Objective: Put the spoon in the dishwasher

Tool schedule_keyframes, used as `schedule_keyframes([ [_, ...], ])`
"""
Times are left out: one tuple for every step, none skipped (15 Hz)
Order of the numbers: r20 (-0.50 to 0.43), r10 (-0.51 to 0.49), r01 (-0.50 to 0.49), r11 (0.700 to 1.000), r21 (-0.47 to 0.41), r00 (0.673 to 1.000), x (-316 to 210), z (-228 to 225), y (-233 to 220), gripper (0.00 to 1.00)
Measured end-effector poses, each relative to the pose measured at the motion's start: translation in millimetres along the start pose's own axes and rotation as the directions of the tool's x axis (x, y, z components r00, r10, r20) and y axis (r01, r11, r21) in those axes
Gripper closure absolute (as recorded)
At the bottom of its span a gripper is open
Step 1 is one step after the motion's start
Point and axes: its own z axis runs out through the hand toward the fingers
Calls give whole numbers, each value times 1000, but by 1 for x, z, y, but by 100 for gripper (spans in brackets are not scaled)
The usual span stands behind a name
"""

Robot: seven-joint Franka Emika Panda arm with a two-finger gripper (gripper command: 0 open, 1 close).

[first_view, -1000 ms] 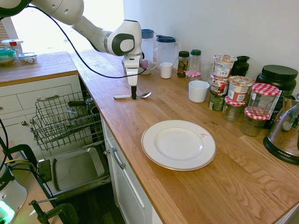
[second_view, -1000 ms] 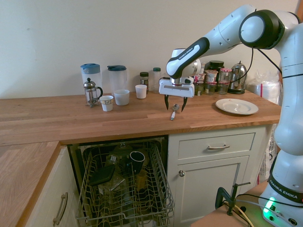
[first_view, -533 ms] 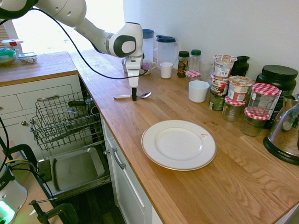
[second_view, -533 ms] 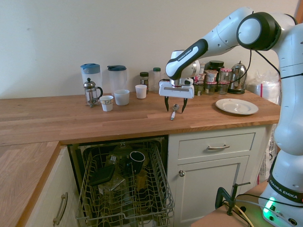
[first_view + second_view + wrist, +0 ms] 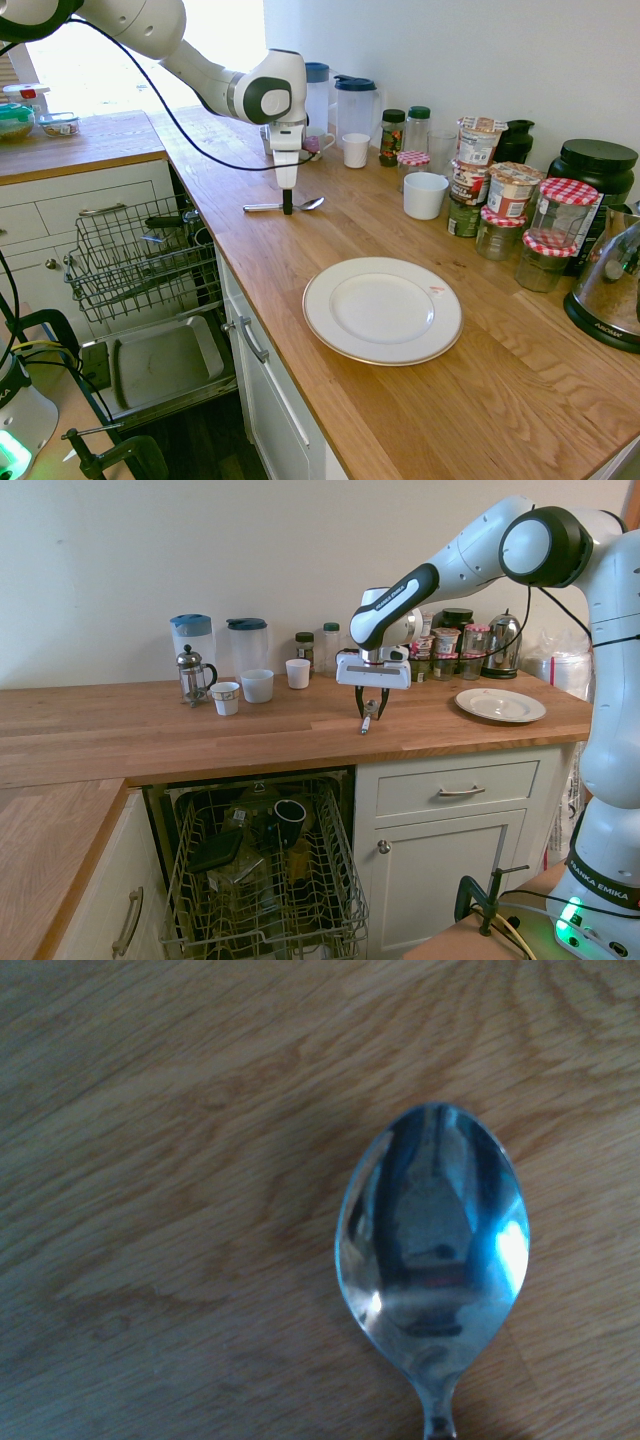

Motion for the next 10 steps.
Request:
schedule_keyframes([
  [0,-2,2,1000,0,1000,0,0,0,100],
  [1,-3,3,1000,0,1000,0,0,0,100],
  [1,-5,5,1000,0,1000,0,0,0,100],
  [1,-5,5,1000,0,1000,0,0,0,100],
  [1,-5,5,1000,0,1000,1,0,0,100],
  [1,-6,6,1000,0,1000,1,0,0,100],
  [2,-10,10,1000,2,1000,1,0,0,100],
  [2,-18,18,1000,3,1000,0,-1,0,100],
  [2,-28,28,1000,2,1000,-1,-2,0,100],
  [2,-40,40,999,2,999,-1,-3,1,100],
])
